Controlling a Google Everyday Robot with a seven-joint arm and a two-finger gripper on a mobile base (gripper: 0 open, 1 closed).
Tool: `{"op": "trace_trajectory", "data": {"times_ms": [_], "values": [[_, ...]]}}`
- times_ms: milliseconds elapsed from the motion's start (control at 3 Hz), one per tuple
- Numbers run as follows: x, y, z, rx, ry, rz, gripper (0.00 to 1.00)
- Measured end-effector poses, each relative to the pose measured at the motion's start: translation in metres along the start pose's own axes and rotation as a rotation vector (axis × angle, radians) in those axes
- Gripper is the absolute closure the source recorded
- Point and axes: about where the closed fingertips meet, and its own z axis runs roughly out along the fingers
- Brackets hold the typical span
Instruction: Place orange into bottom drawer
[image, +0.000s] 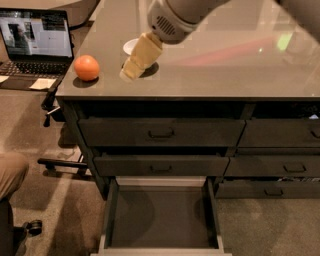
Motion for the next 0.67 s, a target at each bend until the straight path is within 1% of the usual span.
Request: {"op": "trace_trajectory", "data": {"times_ms": [333, 667], "values": [[-0.0141, 0.0046, 0.0077, 0.013, 0.006, 0.033, 0.0], [-0.0134, 0.0045, 0.0065, 0.012, 0.005, 0.036, 0.0]]}}
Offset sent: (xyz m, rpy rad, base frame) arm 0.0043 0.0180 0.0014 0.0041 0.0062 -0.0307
